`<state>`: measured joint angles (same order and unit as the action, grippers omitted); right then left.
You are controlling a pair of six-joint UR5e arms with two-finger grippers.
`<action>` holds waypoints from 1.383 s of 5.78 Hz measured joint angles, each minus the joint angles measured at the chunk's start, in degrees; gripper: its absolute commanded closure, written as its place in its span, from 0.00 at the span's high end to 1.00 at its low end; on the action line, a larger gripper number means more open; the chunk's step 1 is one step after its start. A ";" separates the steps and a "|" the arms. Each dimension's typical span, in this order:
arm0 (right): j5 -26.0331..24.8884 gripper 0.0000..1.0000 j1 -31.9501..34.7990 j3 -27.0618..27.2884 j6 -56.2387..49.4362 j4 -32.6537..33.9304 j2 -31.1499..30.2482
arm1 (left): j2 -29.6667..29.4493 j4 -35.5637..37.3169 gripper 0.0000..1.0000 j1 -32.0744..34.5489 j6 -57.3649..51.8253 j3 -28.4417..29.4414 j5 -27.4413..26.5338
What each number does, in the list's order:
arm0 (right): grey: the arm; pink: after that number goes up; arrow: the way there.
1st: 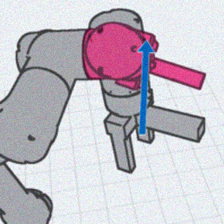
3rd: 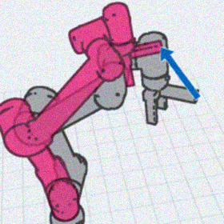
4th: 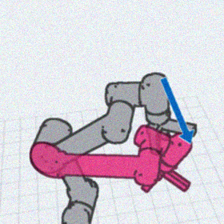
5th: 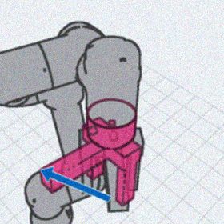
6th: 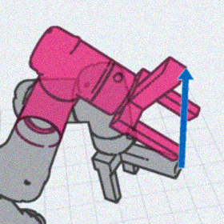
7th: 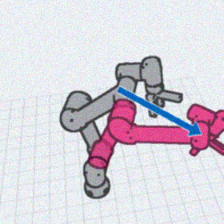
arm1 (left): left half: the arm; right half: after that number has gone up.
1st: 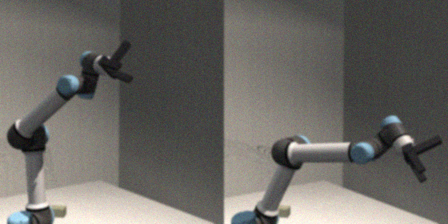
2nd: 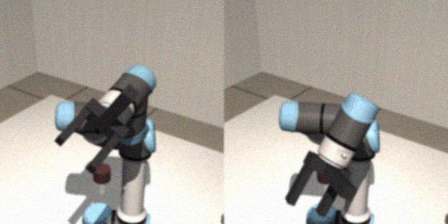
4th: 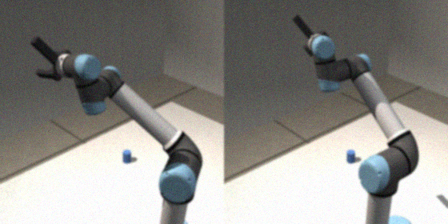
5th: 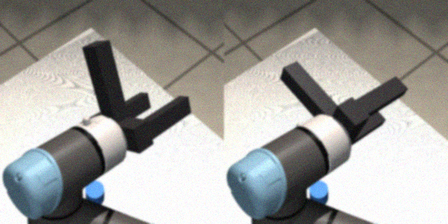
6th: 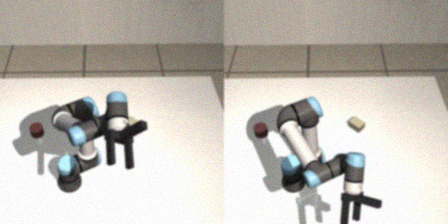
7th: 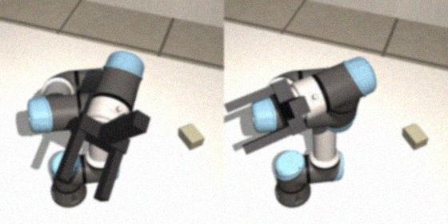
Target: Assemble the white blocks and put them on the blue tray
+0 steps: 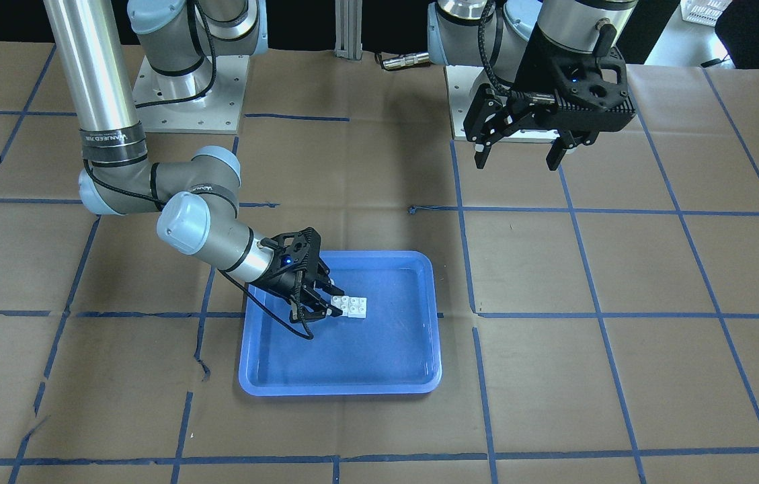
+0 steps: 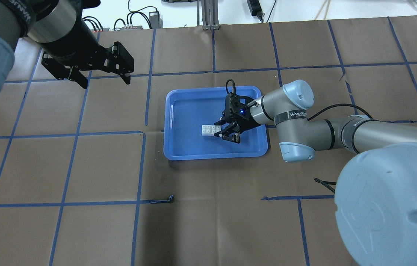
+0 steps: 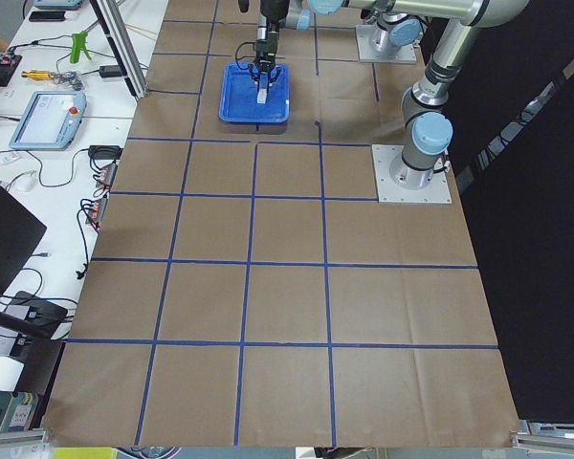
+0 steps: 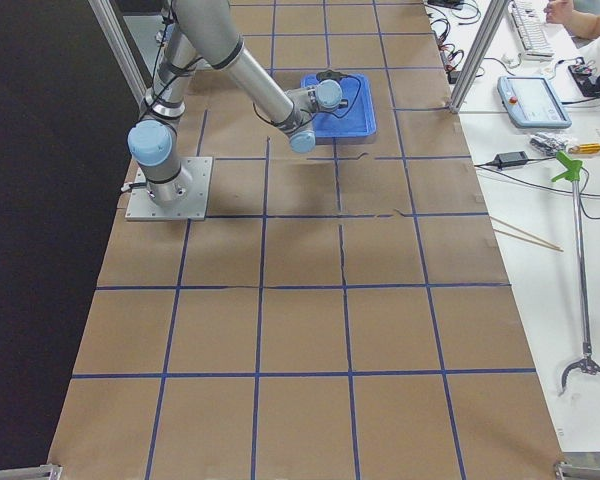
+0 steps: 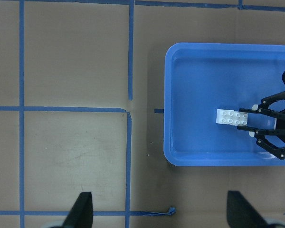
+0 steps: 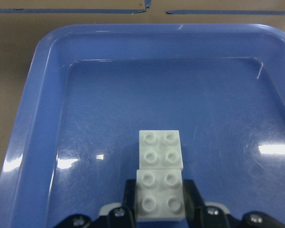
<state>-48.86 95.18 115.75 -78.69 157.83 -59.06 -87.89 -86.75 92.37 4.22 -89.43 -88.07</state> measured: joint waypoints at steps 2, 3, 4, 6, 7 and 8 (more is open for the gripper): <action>0.08 0.21 0.00 0.00 -0.06 0.09 0.00 | 0.00 0.00 0.99 0.00 0.00 0.02 0.00; 0.08 0.21 0.00 0.00 -0.09 0.11 0.00 | 0.00 0.00 0.99 0.00 0.00 0.04 0.00; 0.08 0.21 -0.01 0.00 -0.13 0.14 0.00 | 0.00 0.00 0.99 0.00 0.00 0.03 0.00; 0.08 0.35 -0.08 0.00 -0.13 0.17 0.00 | 0.00 0.00 0.99 0.00 0.00 -0.04 0.00; 0.09 0.44 -0.08 0.00 -0.08 0.13 0.00 | 0.00 0.00 0.99 0.00 0.00 -0.04 0.00; 0.07 0.50 -0.09 0.00 -0.07 0.08 0.00 | 0.00 0.00 0.99 0.00 0.00 -0.04 0.00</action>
<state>-48.79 95.10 115.75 -78.76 157.91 -59.06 -87.89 -86.75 92.38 4.22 -89.47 -88.07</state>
